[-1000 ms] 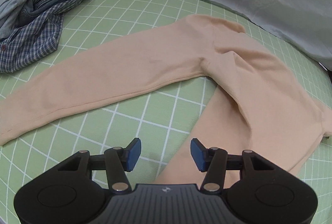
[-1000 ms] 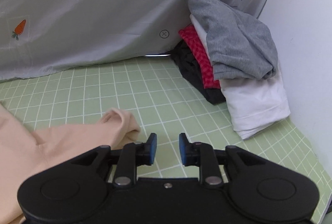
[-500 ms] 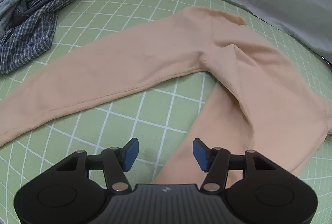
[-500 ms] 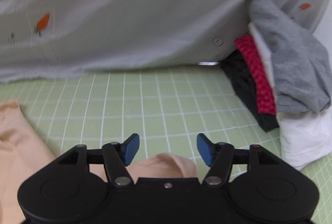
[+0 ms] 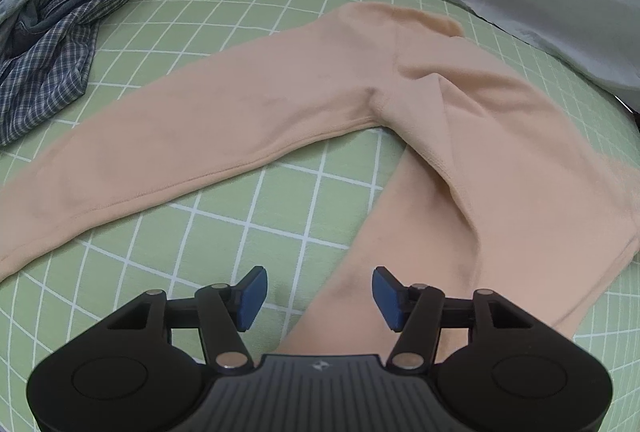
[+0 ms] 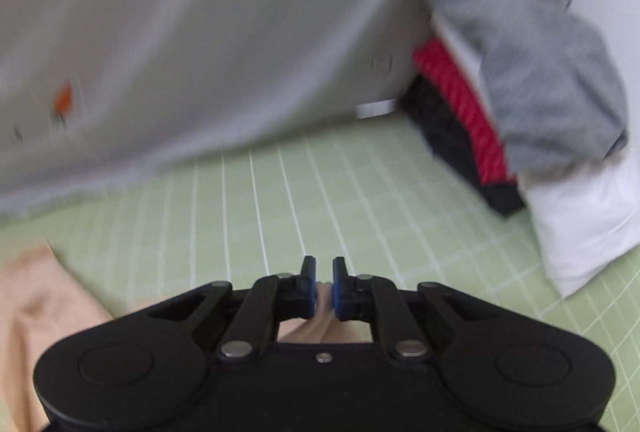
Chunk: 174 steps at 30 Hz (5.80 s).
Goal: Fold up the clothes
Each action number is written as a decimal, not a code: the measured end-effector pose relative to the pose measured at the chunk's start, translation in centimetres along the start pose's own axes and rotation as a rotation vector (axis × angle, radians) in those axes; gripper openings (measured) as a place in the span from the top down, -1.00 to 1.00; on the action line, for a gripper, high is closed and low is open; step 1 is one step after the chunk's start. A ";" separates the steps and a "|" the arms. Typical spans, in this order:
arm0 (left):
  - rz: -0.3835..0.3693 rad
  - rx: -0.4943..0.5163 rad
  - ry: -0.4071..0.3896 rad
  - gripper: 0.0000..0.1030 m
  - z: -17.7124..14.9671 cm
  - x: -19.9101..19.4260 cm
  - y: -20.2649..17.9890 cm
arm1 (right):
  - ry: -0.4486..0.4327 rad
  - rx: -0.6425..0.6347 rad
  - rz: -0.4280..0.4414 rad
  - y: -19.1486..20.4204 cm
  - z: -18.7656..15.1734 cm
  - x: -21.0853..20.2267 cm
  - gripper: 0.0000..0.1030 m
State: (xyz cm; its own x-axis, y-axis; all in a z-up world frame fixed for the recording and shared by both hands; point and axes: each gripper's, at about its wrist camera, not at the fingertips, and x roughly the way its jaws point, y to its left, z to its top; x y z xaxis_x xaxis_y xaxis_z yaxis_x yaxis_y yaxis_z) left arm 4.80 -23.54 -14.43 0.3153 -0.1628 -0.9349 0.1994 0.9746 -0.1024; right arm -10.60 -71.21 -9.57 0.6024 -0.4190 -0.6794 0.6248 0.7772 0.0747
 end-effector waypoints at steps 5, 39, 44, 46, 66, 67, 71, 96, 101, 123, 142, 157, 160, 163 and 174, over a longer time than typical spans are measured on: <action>-0.004 -0.012 -0.007 -0.15 -0.2 -0.3 0.3 | -0.249 0.106 -0.041 -0.4 0.1 -7.8 0.85; 0.025 0.055 0.028 -0.34 -0.2 0.2 -1.0 | -0.077 0.303 -0.288 -9.0 -5.0 -2.5 0.93; 0.004 0.063 0.020 -0.34 -0.4 0.0 -1.2 | 0.043 0.500 -0.421 -14.1 -9.7 -3.6 0.45; -0.003 0.069 0.003 -0.34 -0.6 -0.6 -1.3 | 0.062 0.529 -0.418 -14.1 -11.2 -4.5 0.13; -0.034 -0.055 -0.072 -0.71 -6.9 -6.9 9.6 | 0.204 0.236 0.145 9.2 -20.2 -8.6 -1.00; -0.032 -0.059 -0.073 -0.71 -7.1 -7.1 10.5 | 0.227 0.199 0.157 10.5 -20.7 -8.7 -1.00; -0.019 -0.043 -0.072 -0.71 -7.6 -7.5 13.4 | 0.291 0.109 0.120 14.1 -22.4 -9.0 -0.98; -0.079 -0.041 -0.066 -0.71 -9.2 -7.8 9.4 | 0.246 0.015 0.099 9.9 -23.4 -12.1 0.89; -0.083 -0.039 -0.073 -0.71 -10.1 -7.5 4.7 | 0.224 -0.023 0.054 5.1 -21.9 -11.8 0.89; -0.142 0.073 -0.113 -0.44 -5.8 -4.3 -13.6 | 0.252 -0.195 0.220 -3.4 -19.4 -6.9 0.86; -0.101 0.008 -0.107 1.00 -5.7 -6.0 -3.1 | 0.250 -0.066 0.128 -3.6 -20.5 -8.3 0.83; -0.179 0.091 -0.010 0.35 -9.9 -5.0 -1.5 | 0.263 0.046 0.042 -1.9 -23.0 -11.0 0.07; -0.194 0.133 0.003 0.35 -10.7 -4.6 -2.3 | 0.264 0.034 0.050 -1.8 -23.4 -11.5 0.62; -0.175 0.156 0.012 0.38 -11.1 -4.1 -2.8 | 0.269 0.062 0.068 -2.2 -23.9 -12.0 0.72; -0.150 0.141 -0.008 1.00 -13.1 -5.1 -1.2 | 0.305 0.006 0.110 -1.7 -25.0 -14.3 0.78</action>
State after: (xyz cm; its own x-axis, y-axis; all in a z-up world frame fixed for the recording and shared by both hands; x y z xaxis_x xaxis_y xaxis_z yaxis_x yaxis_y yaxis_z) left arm -9.18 -21.90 -13.94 0.2800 -0.3061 -0.9099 0.3721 0.9083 -0.1910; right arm -32.72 -54.75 -18.22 0.4904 -0.1722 -0.8543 0.5677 0.8069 0.1632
